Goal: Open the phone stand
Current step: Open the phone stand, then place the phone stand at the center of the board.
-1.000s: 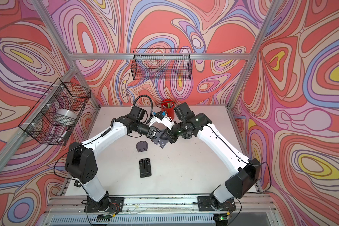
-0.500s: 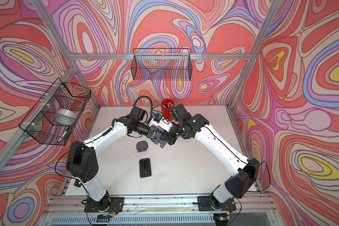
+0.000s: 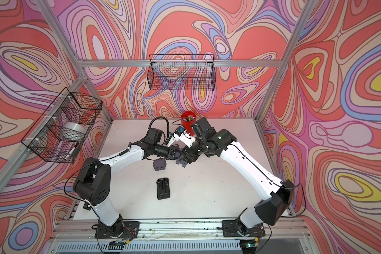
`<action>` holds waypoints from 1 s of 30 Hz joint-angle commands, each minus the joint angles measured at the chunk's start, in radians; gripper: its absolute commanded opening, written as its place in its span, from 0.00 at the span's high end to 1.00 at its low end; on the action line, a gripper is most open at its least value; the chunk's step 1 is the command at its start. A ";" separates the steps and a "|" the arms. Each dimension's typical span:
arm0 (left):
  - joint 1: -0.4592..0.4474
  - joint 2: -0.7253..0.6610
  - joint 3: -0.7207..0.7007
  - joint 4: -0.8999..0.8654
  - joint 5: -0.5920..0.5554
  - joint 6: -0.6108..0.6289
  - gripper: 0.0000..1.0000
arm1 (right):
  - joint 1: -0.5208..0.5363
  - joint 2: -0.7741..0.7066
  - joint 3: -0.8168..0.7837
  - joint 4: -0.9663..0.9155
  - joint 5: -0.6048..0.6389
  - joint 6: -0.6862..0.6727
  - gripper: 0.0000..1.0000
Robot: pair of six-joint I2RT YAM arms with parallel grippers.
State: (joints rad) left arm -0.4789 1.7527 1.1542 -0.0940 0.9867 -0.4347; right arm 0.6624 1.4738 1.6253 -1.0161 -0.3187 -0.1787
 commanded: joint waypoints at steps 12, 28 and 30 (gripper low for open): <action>-0.261 0.300 -0.083 0.924 -0.365 -0.499 1.00 | -0.181 -0.266 -0.150 0.119 0.130 0.292 0.30; -0.327 0.498 0.132 0.749 -0.488 -0.535 0.98 | -0.281 -0.324 -0.215 0.122 0.096 0.261 0.30; -0.329 0.510 0.138 0.742 -0.485 -0.539 0.98 | -0.287 -0.326 -0.223 0.125 0.089 0.253 0.30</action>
State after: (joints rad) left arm -0.8051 2.2307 1.2701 0.6754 0.5171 -0.9524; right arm 0.3851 1.1641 1.4178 -0.9054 -0.2119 0.0914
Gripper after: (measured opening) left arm 0.064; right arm 0.703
